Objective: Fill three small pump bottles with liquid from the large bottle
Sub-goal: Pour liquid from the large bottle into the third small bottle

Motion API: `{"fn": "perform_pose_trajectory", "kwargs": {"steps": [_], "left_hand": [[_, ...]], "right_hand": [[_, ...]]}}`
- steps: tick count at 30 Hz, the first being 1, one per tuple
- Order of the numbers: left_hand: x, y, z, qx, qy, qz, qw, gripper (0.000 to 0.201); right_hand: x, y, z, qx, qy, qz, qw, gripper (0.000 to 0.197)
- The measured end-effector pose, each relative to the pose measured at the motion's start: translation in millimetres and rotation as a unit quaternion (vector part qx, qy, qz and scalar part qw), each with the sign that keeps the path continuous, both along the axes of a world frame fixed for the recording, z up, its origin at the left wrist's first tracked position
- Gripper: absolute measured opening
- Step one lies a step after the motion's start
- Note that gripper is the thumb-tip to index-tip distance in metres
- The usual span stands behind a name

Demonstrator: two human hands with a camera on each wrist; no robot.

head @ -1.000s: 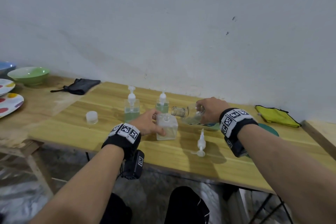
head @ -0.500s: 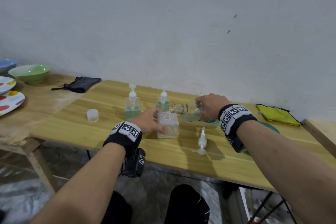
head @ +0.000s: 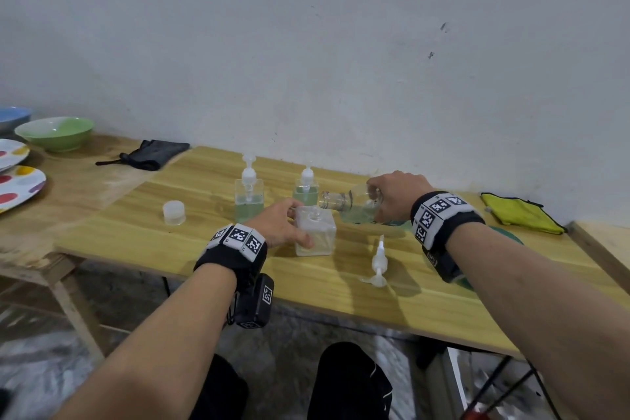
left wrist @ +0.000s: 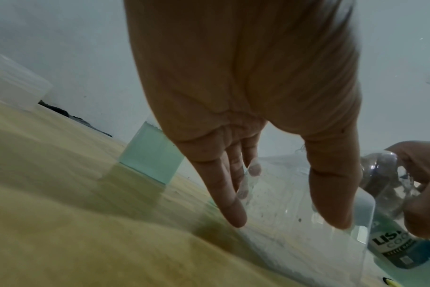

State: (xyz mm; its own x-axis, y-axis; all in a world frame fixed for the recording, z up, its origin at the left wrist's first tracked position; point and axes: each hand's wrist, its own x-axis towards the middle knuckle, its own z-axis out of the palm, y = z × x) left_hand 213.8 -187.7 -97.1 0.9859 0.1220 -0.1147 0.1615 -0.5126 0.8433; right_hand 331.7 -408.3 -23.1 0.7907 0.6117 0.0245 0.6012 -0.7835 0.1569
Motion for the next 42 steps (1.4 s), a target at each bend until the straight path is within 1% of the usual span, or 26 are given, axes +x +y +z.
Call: {"fn": "perform_pose_trajectory", "kwargs": {"steps": [7, 17, 24, 42], "left_hand": [[-1.9, -1.8, 1.7, 0.000, -0.002, 0.002, 1.000, 0.072], [-1.5, -2.4, 2.4, 0.005, -0.004, 0.004, 1.000, 0.072], [1.0, -1.5, 2.4, 0.017, -0.003, 0.013, 1.000, 0.067], [-0.6, -2.0, 4.3, 0.041, 0.002, 0.012, 0.999, 0.069]], "right_hand": [[4.8, 1.8, 1.5, -0.017, -0.045, 0.020, 0.999, 0.033], [-0.7, 3.3, 11.5, -0.044, -0.080, 0.039, 0.995, 0.035], [-2.4, 5.2, 17.7, -0.062, -0.113, 0.051, 0.990, 0.034], [-4.3, 8.0, 22.5, -0.078, -0.144, 0.063, 0.985, 0.029]]}}
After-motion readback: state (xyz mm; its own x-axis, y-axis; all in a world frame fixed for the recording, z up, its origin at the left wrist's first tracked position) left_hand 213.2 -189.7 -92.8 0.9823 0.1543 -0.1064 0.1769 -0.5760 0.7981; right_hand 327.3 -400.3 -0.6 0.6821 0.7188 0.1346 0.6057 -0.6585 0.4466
